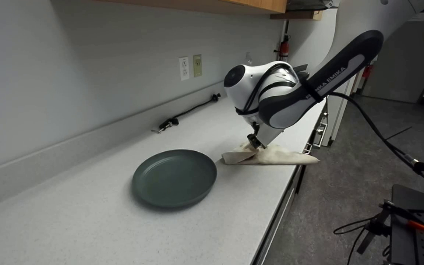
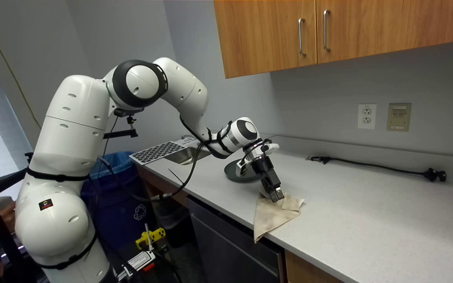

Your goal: Fold the towel twice

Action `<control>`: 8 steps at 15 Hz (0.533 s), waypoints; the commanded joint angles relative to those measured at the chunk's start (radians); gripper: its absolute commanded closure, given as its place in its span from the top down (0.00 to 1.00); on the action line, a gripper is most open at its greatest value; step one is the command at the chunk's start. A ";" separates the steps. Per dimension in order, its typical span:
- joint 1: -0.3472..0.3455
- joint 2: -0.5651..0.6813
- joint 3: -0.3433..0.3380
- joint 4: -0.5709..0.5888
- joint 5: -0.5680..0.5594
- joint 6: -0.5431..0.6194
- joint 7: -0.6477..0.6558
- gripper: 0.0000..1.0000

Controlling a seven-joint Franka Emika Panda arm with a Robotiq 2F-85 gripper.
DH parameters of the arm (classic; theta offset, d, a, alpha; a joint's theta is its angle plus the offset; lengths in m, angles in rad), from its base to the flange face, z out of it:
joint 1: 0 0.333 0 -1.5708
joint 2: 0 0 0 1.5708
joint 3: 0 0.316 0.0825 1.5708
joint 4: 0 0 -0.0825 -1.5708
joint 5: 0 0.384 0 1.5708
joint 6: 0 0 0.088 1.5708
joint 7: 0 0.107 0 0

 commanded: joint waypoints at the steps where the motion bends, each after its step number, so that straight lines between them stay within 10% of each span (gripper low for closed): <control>1: -0.034 0.001 0.025 -0.002 0.019 0.090 -0.089 1.00; 8: -0.054 0.002 0.033 -0.023 0.162 0.278 -0.228 1.00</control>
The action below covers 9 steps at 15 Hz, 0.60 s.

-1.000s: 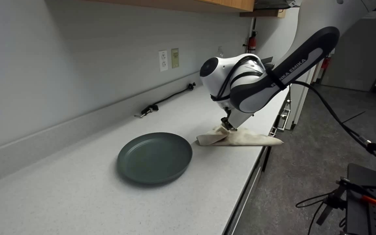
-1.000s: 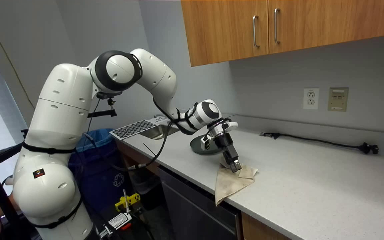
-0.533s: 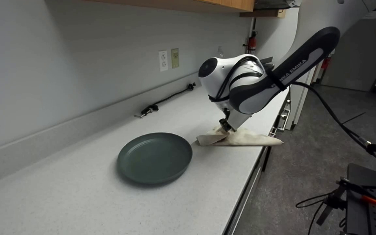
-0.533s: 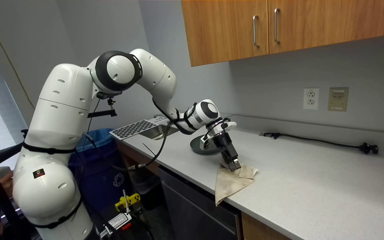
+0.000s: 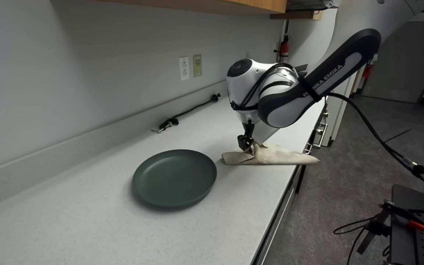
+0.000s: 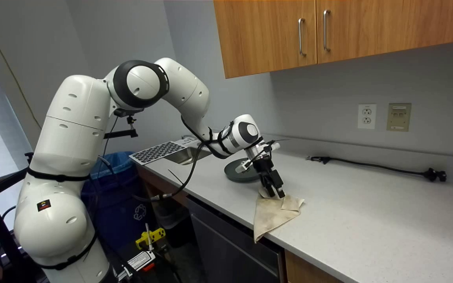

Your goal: Fold the towel twice

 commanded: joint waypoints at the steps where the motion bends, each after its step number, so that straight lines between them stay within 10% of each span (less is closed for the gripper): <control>1: -0.021 0.001 0.010 -0.015 0.082 0.081 -0.102 1.00; 9: 0.007 0.008 -0.032 -0.023 0.150 0.165 -0.139 1.00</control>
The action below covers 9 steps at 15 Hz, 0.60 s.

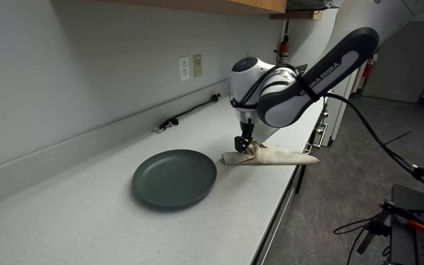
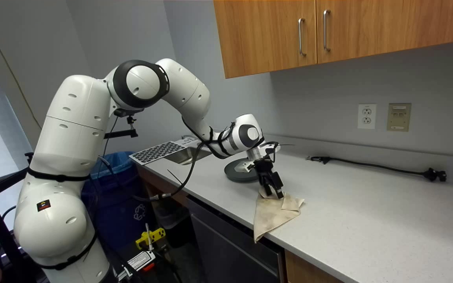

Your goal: Fold the towel twice

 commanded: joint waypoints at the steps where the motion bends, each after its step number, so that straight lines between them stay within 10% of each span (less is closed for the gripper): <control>1: 0.016 0.009 -0.032 -0.002 0.031 0.069 0.011 1.00; 9: 0.023 0.007 -0.035 -0.005 0.099 0.040 -0.054 1.00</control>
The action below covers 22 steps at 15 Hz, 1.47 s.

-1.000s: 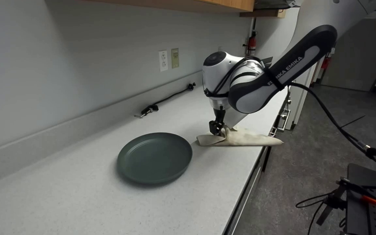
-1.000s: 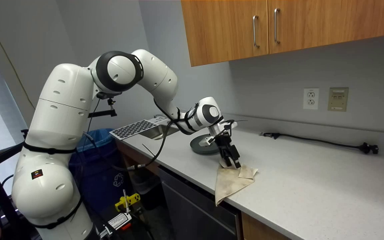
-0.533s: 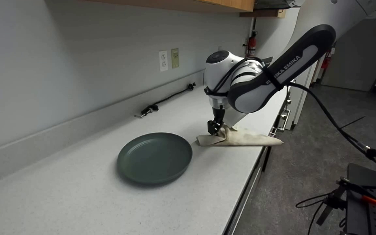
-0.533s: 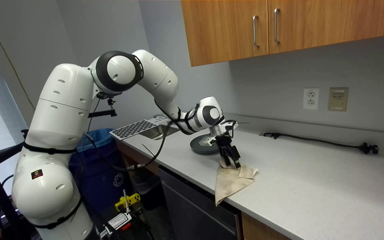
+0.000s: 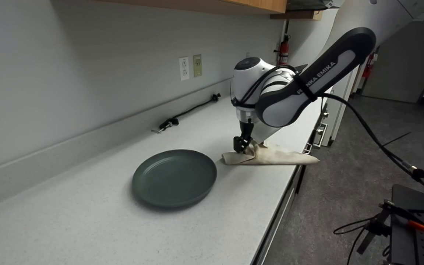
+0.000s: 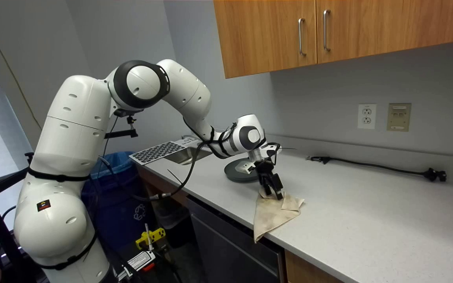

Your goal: Fold the towel twice

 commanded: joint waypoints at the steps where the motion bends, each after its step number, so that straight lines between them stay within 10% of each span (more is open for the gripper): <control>1: 0.022 0.001 -0.024 0.000 0.020 0.002 -0.014 1.00; 22: -0.005 -0.336 -0.012 -0.295 0.025 0.106 -0.109 1.00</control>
